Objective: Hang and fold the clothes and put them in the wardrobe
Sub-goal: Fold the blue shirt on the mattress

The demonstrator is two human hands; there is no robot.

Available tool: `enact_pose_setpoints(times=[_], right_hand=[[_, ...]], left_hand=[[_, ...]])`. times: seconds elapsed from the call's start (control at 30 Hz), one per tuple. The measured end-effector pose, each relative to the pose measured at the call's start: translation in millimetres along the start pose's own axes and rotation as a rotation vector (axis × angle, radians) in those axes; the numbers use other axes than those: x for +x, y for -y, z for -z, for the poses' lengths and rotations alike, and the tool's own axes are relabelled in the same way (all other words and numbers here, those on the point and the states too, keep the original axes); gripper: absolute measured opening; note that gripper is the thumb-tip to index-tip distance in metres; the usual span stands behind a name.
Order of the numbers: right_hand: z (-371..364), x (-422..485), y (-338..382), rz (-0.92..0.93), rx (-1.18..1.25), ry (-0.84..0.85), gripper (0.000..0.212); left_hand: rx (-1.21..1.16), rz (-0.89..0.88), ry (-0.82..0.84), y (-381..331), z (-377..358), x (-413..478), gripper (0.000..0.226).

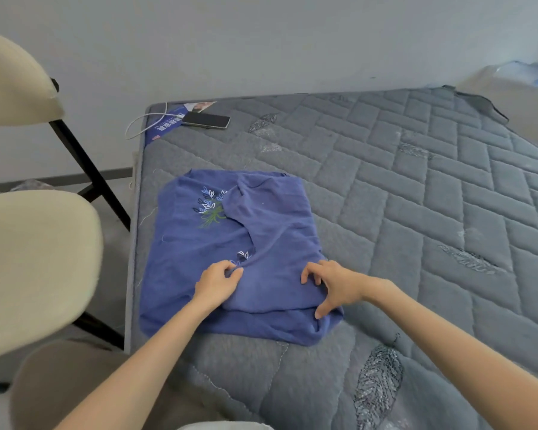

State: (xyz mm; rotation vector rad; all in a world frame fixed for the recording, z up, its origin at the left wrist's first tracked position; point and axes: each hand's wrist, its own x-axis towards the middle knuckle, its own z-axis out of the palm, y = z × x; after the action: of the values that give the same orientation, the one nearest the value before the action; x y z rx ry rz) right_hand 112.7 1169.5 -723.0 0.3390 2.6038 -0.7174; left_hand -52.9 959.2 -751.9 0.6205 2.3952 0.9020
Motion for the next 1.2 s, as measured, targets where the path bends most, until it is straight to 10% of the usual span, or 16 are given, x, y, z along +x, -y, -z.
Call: enact_pose_setpoints(times=[0.2,0.57,0.7,1.2], right_hand=[[-20.6,-18.8,0.0,0.02,-0.042,-0.219,0.015],[-26.4,-36.0,8.6,-0.14,-0.153,0.004,0.035],[-8.9,-33.4,21.0,-0.185,-0.044,0.075,0.013],[32.4,59.7,34.7,-0.163,0.204,-0.492,0.019]], left_hand=[[-0.261,0.091,-0.019,2.0,6.7,-2.7,0.032],[0.054,0.07,0.042,16.1,0.9,-10.6,0.013],[0.113,0.054,-0.004,13.7,-1.8,-9.8,0.025],[-0.199,0.136,-0.012,-22.5,4.1,48.7,0.036]])
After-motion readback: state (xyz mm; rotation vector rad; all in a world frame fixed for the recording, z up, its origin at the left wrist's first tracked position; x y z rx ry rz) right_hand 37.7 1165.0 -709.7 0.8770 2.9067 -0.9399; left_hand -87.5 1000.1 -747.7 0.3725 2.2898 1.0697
